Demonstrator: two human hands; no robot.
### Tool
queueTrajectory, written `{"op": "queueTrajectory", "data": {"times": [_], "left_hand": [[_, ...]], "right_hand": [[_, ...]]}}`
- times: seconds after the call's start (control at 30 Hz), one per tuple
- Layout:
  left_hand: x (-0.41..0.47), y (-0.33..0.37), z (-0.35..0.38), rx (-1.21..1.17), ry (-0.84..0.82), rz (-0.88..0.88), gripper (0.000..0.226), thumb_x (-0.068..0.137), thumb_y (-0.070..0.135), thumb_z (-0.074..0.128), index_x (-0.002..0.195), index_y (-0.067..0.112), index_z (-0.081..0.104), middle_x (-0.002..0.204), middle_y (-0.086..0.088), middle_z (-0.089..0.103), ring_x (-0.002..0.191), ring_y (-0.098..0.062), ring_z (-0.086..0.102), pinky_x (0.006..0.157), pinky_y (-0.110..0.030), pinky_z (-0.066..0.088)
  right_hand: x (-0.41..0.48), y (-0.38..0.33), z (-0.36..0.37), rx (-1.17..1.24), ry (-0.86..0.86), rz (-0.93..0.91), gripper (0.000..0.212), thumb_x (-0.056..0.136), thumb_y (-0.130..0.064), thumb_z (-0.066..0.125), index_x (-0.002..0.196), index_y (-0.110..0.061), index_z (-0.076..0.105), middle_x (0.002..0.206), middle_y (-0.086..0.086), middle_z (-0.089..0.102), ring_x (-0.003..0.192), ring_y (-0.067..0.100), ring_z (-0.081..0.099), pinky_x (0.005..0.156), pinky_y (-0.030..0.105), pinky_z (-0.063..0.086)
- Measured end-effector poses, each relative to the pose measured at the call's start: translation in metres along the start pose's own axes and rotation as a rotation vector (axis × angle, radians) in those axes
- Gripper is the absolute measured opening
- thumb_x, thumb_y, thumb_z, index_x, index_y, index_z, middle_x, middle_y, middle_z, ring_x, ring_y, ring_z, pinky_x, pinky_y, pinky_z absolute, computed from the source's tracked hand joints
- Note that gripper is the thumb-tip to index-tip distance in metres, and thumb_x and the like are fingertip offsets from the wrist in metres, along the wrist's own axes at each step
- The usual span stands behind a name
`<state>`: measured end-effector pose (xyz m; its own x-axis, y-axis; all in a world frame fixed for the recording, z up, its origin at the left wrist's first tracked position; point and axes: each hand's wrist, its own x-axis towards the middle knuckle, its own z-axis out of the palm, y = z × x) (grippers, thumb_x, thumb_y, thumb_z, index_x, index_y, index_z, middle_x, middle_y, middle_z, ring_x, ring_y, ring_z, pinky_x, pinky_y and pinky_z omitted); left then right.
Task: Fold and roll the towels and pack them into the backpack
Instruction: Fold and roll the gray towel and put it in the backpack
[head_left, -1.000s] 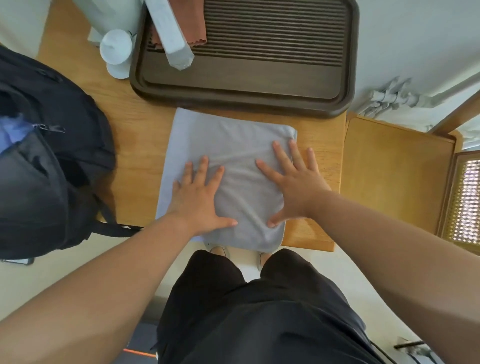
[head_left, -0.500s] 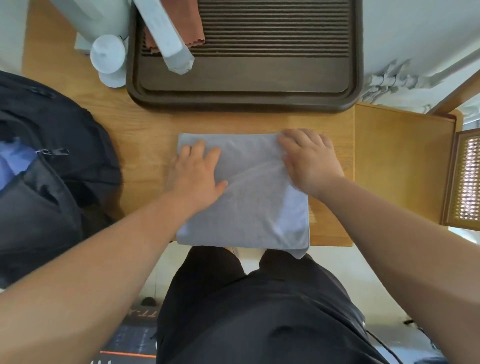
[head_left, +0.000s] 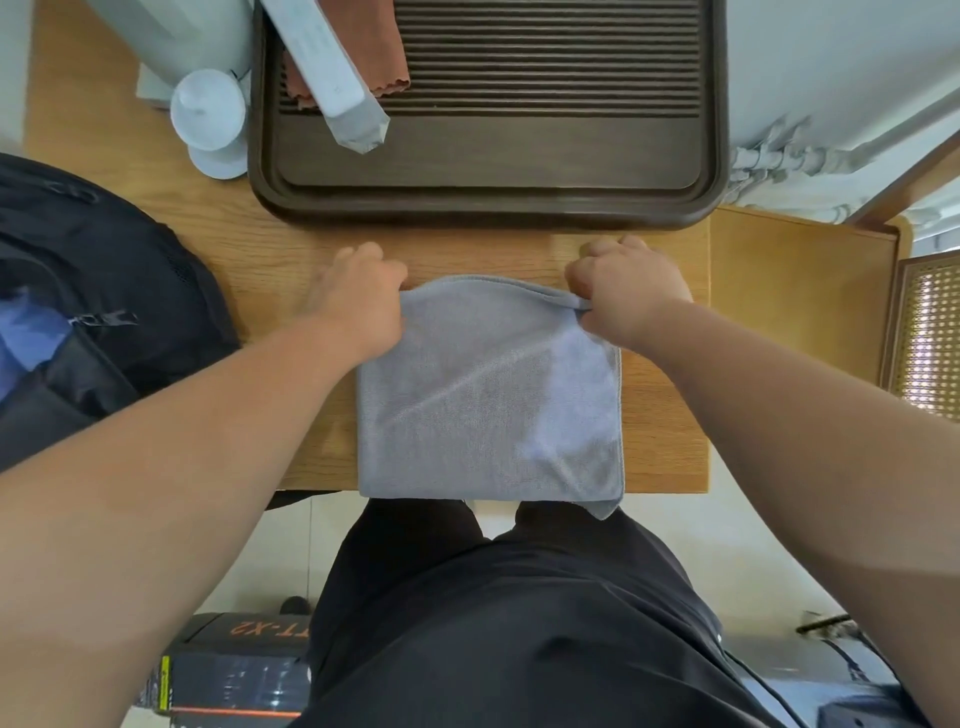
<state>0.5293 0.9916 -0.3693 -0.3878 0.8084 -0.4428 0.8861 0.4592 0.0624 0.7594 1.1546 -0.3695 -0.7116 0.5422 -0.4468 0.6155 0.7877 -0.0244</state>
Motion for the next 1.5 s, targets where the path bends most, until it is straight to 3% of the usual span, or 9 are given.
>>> {"op": "queueTrajectory", "data": {"times": [0.1, 0.17, 0.27, 0.37, 0.7, 0.83, 1.03, 1.37, 1.5], "left_hand": [[0.002, -0.002, -0.003, -0.044, 0.017, -0.001, 0.02, 0.085, 0.004, 0.061, 0.095, 0.022, 0.059, 0.099, -0.005, 0.053, 0.096, -0.027, 0.047, 0.081, -0.042, 0.044], [0.004, -0.002, -0.004, -0.045, 0.016, -0.013, 0.026, 0.085, 0.001, 0.058, 0.1, 0.022, 0.056, 0.099, -0.006, 0.058, 0.096, -0.028, 0.048, 0.08, -0.041, 0.042], [0.007, -0.001, -0.008, -0.01, 0.035, -0.035, 0.026, 0.089, 0.006, 0.062, 0.111, 0.018, 0.06, 0.101, -0.008, 0.062, 0.097, -0.029, 0.053, 0.083, -0.045, 0.05], [0.012, -0.002, -0.022, 0.025, 0.134, -0.017, 0.01, 0.09, 0.008, 0.061, 0.097, 0.014, 0.064, 0.092, -0.01, 0.058, 0.089, -0.03, 0.054, 0.076, -0.046, 0.052], [-0.019, -0.001, -0.049, -0.212, 0.492, 0.041, 0.006, 0.088, 0.008, 0.06, 0.086, 0.012, 0.064, 0.083, -0.006, 0.057, 0.078, -0.025, 0.052, 0.064, -0.042, 0.048], [-0.059, -0.004, -0.022, -0.266, 0.448, 0.096, 0.013, 0.081, 0.004, 0.065, 0.077, 0.014, 0.059, 0.081, -0.002, 0.055, 0.078, -0.021, 0.049, 0.064, -0.036, 0.041], [-0.124, 0.0, 0.037, -0.279, 0.334, 0.098, 0.018, 0.073, -0.005, 0.067, 0.077, 0.011, 0.06, 0.083, -0.006, 0.056, 0.083, -0.027, 0.049, 0.068, -0.037, 0.038], [-0.14, -0.005, 0.082, -0.082, 0.263, 0.1, 0.018, 0.072, -0.007, 0.068, 0.073, 0.011, 0.061, 0.078, -0.007, 0.054, 0.079, -0.031, 0.049, 0.066, -0.038, 0.039], [-0.137, -0.007, 0.091, -0.022, 0.184, 0.089, 0.018, 0.069, -0.007, 0.067, 0.075, 0.009, 0.065, 0.079, -0.009, 0.055, 0.079, -0.033, 0.051, 0.066, -0.036, 0.032]], "right_hand": [[-0.001, 0.0, 0.001, 0.077, -0.017, 0.054, 0.011, 0.09, -0.021, 0.06, 0.099, -0.024, 0.055, 0.084, -0.003, 0.059, 0.075, 0.019, 0.054, 0.062, 0.032, 0.043], [0.0, 0.002, 0.0, 0.135, -0.022, 0.093, 0.014, 0.091, -0.018, 0.06, 0.102, -0.023, 0.052, 0.079, -0.002, 0.058, 0.067, 0.019, 0.055, 0.054, 0.03, 0.042], [0.002, 0.006, -0.009, 0.11, -0.018, 0.097, 0.019, 0.088, -0.005, 0.057, 0.101, -0.019, 0.057, 0.084, 0.001, 0.057, 0.072, 0.022, 0.056, 0.056, 0.031, 0.042], [0.007, 0.013, -0.024, 0.06, 0.095, 0.112, 0.021, 0.086, 0.001, 0.058, 0.098, -0.016, 0.056, 0.09, 0.005, 0.053, 0.075, 0.026, 0.054, 0.059, 0.034, 0.041], [-0.028, 0.031, -0.043, 0.191, 0.492, 0.048, 0.014, 0.084, 0.0, 0.058, 0.091, -0.012, 0.059, 0.094, 0.008, 0.056, 0.091, 0.031, 0.053, 0.067, 0.039, 0.046], [-0.068, 0.03, -0.013, 0.268, 0.413, -0.073, 0.013, 0.078, -0.002, 0.064, 0.085, -0.012, 0.061, 0.088, 0.006, 0.056, 0.085, 0.031, 0.053, 0.068, 0.03, 0.033], [-0.119, 0.023, 0.04, 0.293, 0.342, -0.23, 0.023, 0.068, 0.003, 0.067, 0.078, -0.016, 0.058, 0.08, 0.002, 0.052, 0.075, 0.031, 0.052, 0.062, 0.043, 0.05], [-0.143, -0.004, 0.08, 0.165, 0.238, -0.2, 0.028, 0.062, 0.003, 0.074, 0.079, -0.017, 0.062, 0.077, 0.002, 0.055, 0.072, 0.031, 0.055, 0.063, 0.033, 0.038], [-0.146, -0.01, 0.086, 0.117, 0.114, -0.125, 0.018, 0.078, -0.006, 0.067, 0.087, -0.021, 0.063, 0.086, 0.0, 0.055, 0.086, 0.03, 0.056, 0.071, 0.035, 0.042]]}}
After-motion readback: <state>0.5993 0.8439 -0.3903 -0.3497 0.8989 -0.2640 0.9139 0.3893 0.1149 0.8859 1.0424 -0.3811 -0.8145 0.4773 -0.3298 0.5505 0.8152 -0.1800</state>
